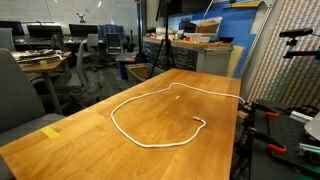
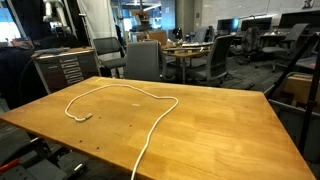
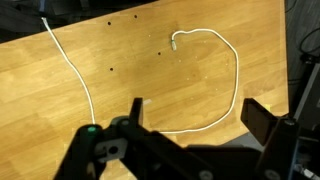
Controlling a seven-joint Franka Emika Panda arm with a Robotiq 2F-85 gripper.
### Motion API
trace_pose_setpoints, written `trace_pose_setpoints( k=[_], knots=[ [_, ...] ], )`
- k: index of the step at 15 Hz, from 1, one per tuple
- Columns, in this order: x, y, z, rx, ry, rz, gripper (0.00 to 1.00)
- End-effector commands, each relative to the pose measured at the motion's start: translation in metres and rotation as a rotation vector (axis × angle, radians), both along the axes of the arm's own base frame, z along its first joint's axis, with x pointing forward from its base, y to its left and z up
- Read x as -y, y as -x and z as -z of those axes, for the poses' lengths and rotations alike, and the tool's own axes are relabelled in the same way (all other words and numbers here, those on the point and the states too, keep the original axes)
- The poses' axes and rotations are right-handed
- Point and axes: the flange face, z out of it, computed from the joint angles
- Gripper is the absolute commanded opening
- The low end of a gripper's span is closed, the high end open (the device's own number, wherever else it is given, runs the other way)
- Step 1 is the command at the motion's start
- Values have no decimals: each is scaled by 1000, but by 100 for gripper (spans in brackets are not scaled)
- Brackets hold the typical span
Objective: Tie a knot
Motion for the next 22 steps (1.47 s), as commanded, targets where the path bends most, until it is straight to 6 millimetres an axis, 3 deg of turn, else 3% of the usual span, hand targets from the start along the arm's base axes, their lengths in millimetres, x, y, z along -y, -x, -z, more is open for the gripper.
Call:
trace_pose_setpoints(
  k=[1,5,8,9,10,12,16,22],
  knots=[
    [-4,-3,-15,114,113,-40,100],
    [1,-47,7,216,279,-60,100],
    [11,-75,58,246,342,-53,100],
    [13,-79,78,215,368,-92,100],
    [7,-67,53,218,325,-65,100],
    [12,-77,85,184,344,-77,100],
    [9,-81,93,170,334,-84,100],
    [3,-98,149,-76,108,25,100]
  ],
)
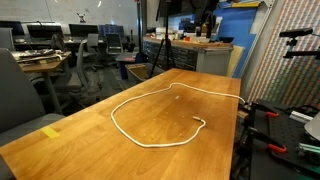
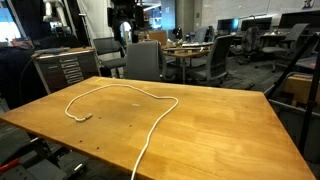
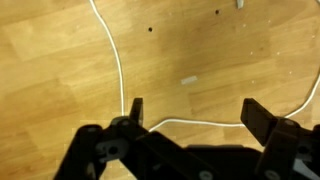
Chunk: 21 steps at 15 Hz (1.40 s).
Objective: Tie a knot
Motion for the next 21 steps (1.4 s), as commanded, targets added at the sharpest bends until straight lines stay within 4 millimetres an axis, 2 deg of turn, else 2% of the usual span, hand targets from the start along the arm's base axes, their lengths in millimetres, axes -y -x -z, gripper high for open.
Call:
trace_pose_setpoints(
  k=[1,4,5,6,8,9,12,16,17,19,20,21],
  knots=[
    [0,-21,23,-107,-124,110,100],
    [5,-47,41,2,-199,216,100],
    [14,-57,31,51,-217,247,100],
    [1,-35,43,-18,-183,186,100],
    [9,-48,43,16,-198,218,100],
    [12,-45,39,53,-167,281,100],
    [-17,-40,65,129,-83,334,100],
    [-85,-23,126,178,68,338,100],
    [-93,-21,140,195,101,335,100],
    [-69,-18,155,206,220,342,100],
    [-91,-18,151,173,157,315,100],
    [-84,-16,159,170,193,325,100]
  ],
)
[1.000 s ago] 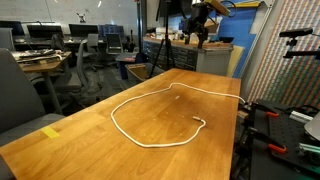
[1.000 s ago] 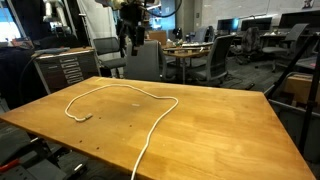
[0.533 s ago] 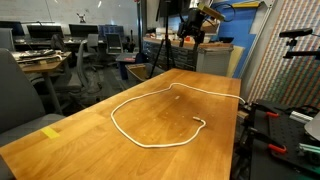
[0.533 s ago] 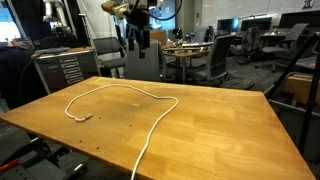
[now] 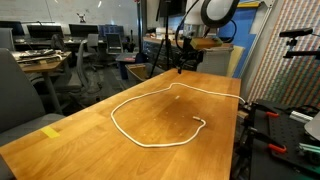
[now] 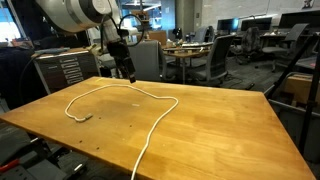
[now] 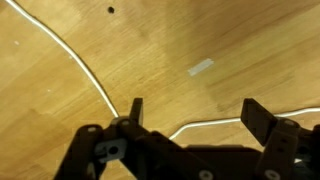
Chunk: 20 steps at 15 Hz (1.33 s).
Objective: Tie a knot
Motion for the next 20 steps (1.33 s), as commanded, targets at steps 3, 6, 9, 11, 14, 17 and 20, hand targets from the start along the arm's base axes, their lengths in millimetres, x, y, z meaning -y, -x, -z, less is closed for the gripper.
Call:
trace_pose_setpoints(
  k=[3,6,9,11,14,17,20],
  knots=[
    [18,-1,3,0,22,18,100],
    [16,-12,9,-81,71,-59,100],
    [54,-14,27,-241,64,-51,100],
    [44,-2,27,-230,52,-40,100],
    [67,-9,24,-291,13,-42,100],
    [61,-7,13,-314,26,-123,100],
    [49,-8,5,-347,139,-269,100]
  ],
)
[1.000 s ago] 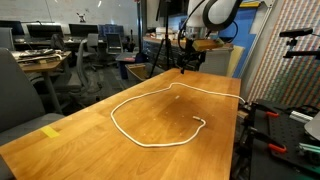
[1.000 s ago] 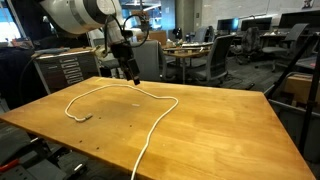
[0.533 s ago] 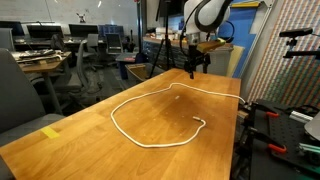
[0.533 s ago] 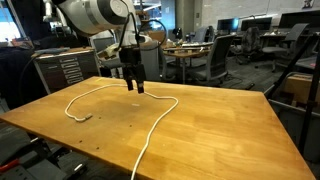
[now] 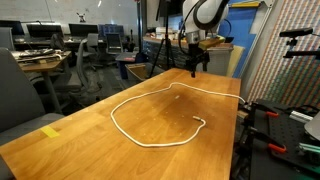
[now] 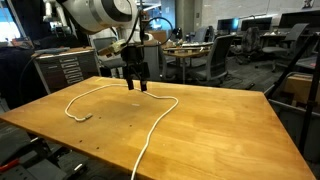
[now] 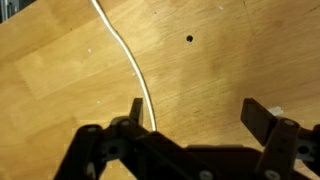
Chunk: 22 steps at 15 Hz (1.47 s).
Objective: Tie a knot
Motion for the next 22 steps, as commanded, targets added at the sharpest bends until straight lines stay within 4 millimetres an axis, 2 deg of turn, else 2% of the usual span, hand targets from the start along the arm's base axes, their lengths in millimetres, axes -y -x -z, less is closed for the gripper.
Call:
trace_pose_setpoints(
  k=[1,3,5,6,9,11,17,19,20,22],
  knots=[
    [-18,0,-21,-44,77,-178,100],
    [-30,-8,-32,-47,102,-284,100],
    [-46,-17,-42,-104,20,-353,100],
    [-37,-9,-22,-63,62,-285,100],
    [-42,-10,-21,-72,57,-293,100],
    [-23,-18,-8,-96,25,-306,100],
    [62,-34,37,-129,-195,-239,100],
    [70,-42,43,-120,-191,-170,100],
    [64,-46,43,-104,-188,-62,100],
    [50,-52,52,-37,-202,27,100]
  ],
)
